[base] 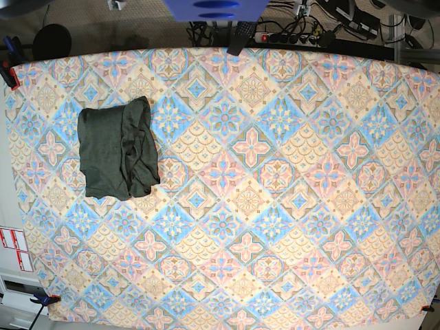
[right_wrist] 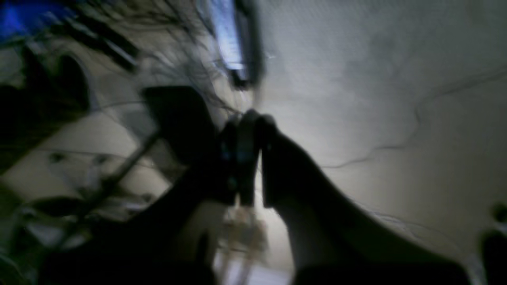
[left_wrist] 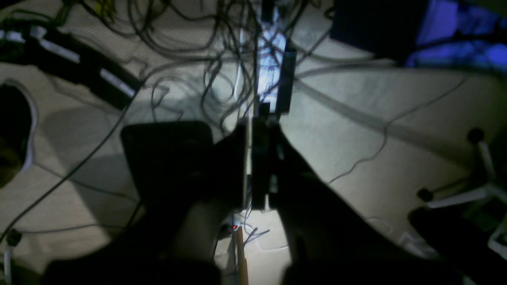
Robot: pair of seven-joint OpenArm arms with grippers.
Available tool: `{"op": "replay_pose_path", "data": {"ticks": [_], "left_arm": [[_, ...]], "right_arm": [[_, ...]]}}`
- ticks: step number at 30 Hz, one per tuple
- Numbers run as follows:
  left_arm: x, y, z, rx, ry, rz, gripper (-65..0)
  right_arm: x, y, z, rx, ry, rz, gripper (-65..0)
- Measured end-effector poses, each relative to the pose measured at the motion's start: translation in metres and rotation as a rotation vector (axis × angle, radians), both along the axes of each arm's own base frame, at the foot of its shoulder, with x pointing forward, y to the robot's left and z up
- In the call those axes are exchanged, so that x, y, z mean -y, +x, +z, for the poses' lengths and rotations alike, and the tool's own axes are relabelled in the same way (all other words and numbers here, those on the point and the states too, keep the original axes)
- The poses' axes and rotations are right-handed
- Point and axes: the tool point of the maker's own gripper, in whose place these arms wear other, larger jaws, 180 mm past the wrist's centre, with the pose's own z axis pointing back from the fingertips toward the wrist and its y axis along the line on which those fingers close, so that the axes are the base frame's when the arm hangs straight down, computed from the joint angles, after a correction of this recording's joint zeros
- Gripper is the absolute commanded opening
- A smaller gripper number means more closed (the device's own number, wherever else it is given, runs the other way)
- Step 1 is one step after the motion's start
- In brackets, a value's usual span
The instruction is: Fold the T-shirt properly
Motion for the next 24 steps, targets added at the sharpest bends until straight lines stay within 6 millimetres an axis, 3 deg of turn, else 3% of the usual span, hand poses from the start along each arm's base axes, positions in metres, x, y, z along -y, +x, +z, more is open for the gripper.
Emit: {"op": "replay_pose_path", "data": {"ticks": [3,9,15,21,24], "left_arm": [[0.013,0.014,-0.007,0.022,-0.015,-0.018,-65.0],[0.032,0.018,-0.010,0.030,-0.045,-0.064,-65.0],[0.033,0.039,-0.011,0.065,-0.046,-0.069,-65.0],[0.040,0.057,-0.012,0.096,-0.057,-0.065,-65.0],[0.045,0.059,-0.012,0.096,-0.063,-0.064,-65.0]], "right_arm": [[-0.015,0.014,-0.005,0.040,0.006,-0.047,-62.9],[-0.069,0.011,-0.008,0.015,0.091,-0.072,-62.9],[-0.057,0.040,-0.012,0.077,0.057,-0.097,-63.0],[-0.109,0.040,-0.015,0.045,0.077,-0.177,-62.9],[-0.118,0.045,-0.017,0.044,0.054,-0.196,-62.9]]}}
